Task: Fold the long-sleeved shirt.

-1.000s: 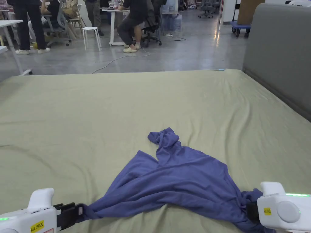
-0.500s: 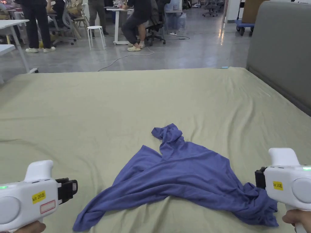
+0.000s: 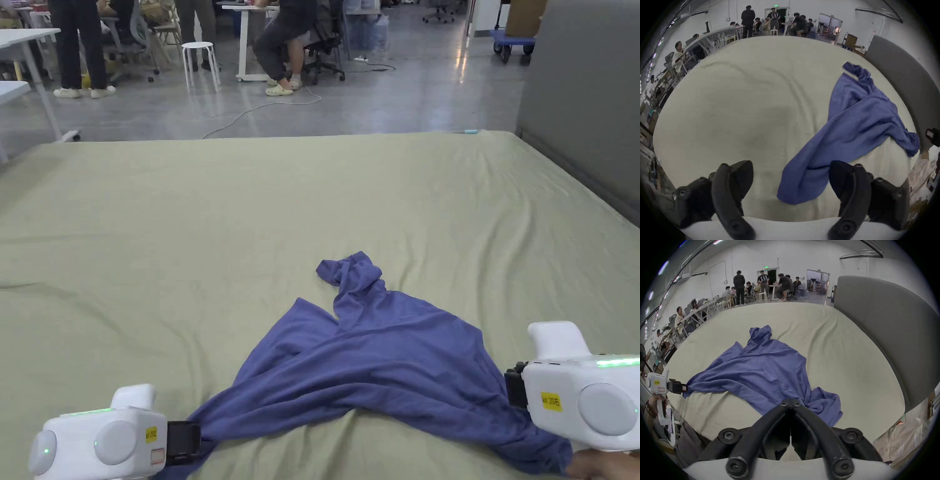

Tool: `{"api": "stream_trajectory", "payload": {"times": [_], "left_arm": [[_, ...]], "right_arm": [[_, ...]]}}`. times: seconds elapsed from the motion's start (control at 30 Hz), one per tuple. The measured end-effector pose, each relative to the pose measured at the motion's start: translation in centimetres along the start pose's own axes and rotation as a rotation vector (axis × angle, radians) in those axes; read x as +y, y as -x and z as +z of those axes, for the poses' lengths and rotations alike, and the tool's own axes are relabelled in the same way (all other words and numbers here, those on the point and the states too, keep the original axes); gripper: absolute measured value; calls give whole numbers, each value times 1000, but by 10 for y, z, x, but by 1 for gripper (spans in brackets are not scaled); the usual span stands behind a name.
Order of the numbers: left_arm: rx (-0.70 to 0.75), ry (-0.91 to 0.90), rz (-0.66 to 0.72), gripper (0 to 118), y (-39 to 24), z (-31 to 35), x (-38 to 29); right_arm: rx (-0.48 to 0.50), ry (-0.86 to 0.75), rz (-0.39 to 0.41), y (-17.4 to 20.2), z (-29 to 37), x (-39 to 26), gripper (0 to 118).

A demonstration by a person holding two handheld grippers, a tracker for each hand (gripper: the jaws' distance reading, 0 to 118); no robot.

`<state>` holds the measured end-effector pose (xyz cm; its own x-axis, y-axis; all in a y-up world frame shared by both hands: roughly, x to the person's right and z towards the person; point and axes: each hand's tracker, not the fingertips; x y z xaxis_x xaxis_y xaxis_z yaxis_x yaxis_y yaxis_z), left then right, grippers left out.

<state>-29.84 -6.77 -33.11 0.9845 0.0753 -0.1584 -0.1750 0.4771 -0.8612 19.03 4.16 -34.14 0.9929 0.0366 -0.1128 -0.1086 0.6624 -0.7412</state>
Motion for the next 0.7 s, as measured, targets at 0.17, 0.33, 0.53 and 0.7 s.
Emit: {"api": "stream_trajectory", "payload": {"times": [0.17, 0.33, 0.53, 0.7], "left_arm": [[75, -99, -129, 33, -14, 9, 6], [-9, -151, -145, 2, -18, 45, 11], [-65, -137, -115, 2, -18, 63, 26], [-72, -114, -112, 2, -23, 57, 34]], "right_arm": [[1, 32, 1, 1, -28, 13, 0], [5, 42, -4, -11, -73, 62, 0], [29, 136, 44, -25, -171, 148, 89], [55, 338, 111, -11, -241, 175, 98]]}}
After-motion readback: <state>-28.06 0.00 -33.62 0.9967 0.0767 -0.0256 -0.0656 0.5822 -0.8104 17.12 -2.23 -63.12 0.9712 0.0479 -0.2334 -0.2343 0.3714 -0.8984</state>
